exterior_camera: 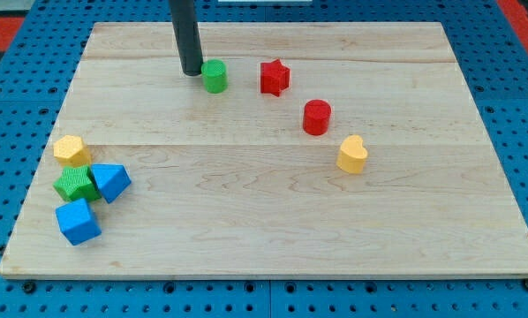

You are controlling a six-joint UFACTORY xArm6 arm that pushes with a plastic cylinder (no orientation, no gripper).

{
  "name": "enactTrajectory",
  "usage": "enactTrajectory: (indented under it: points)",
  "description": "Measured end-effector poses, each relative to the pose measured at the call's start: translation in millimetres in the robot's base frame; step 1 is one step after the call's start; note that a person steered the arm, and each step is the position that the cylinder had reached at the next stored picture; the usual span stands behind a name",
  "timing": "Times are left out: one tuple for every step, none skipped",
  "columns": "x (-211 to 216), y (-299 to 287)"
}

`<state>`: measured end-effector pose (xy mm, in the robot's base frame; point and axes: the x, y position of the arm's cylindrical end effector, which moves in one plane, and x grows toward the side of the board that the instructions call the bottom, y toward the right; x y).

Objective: Separate the yellow hexagon from the green star

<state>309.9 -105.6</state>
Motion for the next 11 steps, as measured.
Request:
enactTrajectory:
  points:
    - [3.6, 11.9]
    - [4.9, 11.3]
    - [6.6, -71.1]
    - [67.0, -170.0]
    - [105.9, -199.2]
    - [139.6, -186.5]
    - [200.4, -199.3]
    - [182.8, -188.6]
    - [176.1, -145.2]
    - [139.2, -95.3]
    - [89.3, -43.4]
